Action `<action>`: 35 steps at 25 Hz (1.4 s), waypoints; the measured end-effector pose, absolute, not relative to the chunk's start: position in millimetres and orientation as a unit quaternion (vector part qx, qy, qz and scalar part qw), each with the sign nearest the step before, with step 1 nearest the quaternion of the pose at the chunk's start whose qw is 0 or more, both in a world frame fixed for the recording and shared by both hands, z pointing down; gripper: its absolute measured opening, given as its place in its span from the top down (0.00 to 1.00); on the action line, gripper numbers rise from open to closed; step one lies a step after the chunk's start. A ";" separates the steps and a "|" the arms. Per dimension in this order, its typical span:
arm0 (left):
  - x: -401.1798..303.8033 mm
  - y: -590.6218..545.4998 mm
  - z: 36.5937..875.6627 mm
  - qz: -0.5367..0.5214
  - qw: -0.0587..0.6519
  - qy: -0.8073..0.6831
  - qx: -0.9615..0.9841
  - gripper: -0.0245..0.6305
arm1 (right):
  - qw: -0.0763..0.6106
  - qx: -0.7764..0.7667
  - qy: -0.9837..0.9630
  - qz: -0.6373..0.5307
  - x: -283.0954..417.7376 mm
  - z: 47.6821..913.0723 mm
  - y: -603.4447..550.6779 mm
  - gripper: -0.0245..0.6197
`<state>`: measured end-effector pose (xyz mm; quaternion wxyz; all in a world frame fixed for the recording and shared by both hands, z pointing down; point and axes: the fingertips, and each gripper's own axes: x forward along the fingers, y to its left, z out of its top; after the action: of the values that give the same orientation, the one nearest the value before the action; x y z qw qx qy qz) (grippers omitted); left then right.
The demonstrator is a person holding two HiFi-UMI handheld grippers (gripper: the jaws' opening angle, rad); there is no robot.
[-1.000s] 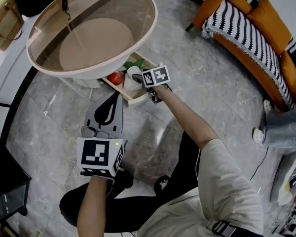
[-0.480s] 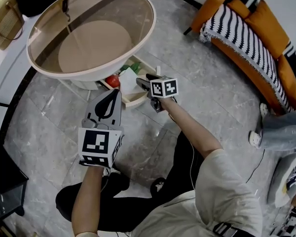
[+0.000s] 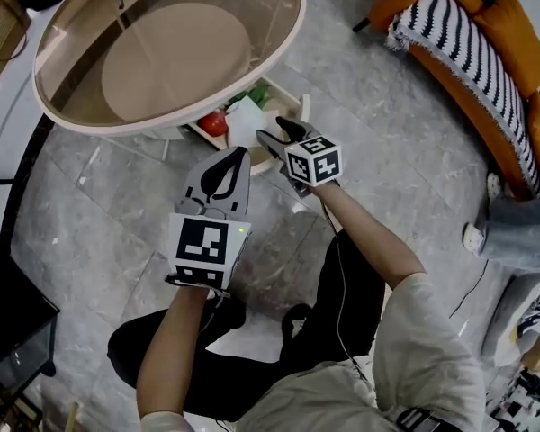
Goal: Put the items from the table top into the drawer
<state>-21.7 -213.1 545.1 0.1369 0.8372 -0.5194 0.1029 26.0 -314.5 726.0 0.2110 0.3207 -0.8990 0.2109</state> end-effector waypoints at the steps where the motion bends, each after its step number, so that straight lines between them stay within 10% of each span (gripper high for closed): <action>1: -22.4 -216.8 550.3 0.106 0.138 -0.515 0.839 0.93 | 0.210 0.322 -0.898 0.213 20.6 729.1 -315.8 0.54; 16: -83.3 -188.0 571.7 0.123 0.211 -0.544 0.803 0.93 | 0.172 0.427 -0.803 0.378 8.4 671.6 -246.2 0.63; 35: -53.5 -31.8 240.5 0.114 0.322 -0.602 0.722 0.93 | 0.254 0.388 -0.833 0.301 80.9 306.1 -48.6 0.75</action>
<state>-53.5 -31.8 240.5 0.3218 0.7218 -0.6021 0.1139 80.9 -48.6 306.1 0.2539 0.3881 -0.8332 0.3011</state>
